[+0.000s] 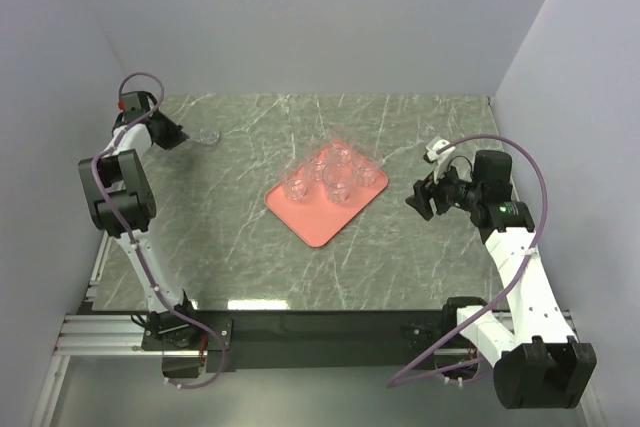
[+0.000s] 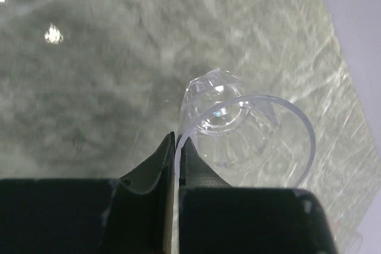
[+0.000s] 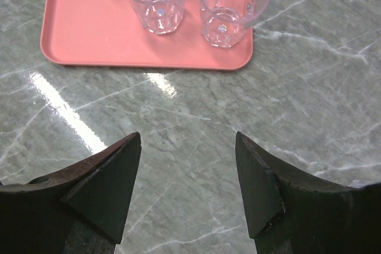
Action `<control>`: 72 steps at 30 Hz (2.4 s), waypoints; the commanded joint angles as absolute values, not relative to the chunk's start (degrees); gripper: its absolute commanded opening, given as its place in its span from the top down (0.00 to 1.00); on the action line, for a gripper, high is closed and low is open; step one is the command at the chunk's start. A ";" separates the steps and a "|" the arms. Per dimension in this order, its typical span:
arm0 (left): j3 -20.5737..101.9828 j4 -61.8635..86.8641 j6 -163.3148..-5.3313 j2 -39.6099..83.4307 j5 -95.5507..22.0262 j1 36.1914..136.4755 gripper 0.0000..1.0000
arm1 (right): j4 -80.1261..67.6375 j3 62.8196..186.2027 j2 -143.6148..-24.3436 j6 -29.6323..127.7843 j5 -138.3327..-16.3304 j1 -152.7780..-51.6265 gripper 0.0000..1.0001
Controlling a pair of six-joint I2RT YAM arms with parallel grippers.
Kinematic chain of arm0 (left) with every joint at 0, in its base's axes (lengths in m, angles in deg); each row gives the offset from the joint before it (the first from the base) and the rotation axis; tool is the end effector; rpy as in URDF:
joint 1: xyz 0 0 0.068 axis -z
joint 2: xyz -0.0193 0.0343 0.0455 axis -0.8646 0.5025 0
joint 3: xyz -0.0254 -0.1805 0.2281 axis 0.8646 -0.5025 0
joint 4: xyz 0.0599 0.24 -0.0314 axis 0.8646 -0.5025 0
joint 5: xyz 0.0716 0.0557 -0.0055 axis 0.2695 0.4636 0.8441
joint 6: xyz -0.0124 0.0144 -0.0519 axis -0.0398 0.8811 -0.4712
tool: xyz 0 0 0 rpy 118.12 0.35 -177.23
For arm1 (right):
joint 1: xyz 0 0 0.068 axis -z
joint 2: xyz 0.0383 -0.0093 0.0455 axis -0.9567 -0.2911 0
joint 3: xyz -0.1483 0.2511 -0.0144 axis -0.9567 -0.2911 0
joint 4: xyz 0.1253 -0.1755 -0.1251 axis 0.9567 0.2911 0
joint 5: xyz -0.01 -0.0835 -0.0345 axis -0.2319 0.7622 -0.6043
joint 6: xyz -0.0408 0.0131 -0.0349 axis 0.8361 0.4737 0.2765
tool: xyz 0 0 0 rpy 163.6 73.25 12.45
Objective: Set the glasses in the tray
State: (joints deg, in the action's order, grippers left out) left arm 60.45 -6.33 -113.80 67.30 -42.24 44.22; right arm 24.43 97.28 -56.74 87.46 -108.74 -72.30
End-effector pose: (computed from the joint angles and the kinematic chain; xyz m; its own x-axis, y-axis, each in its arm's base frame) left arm 0.4596 0.1192 0.2188 -0.4522 -0.7889 -0.4161 -0.5284 0.6128 -0.5876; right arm 0.1722 0.0214 0.3186 -0.2503 -0.4031 -0.8802 -0.7342 0.6717 -0.0989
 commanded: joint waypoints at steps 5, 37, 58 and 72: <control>41.36 6.50 -114.75 48.85 -50.46 44.45 1.00 | 23.13 96.95 -56.60 87.97 -109.42 -71.49 0.28; -1.32 9.08 -121.96 -0.68 -47.84 72.30 1.00 | 23.13 96.25 -57.56 88.41 -109.86 -68.95 0.28; 14.49 5.65 -119.68 21.37 -23.41 97.27 0.99 | 23.31 96.25 -57.74 88.76 -109.94 -68.51 0.28; 24.16 1.79 -116.08 32.63 -17.78 100.79 0.98 | 23.66 96.34 -57.57 89.03 -110.56 -67.98 0.28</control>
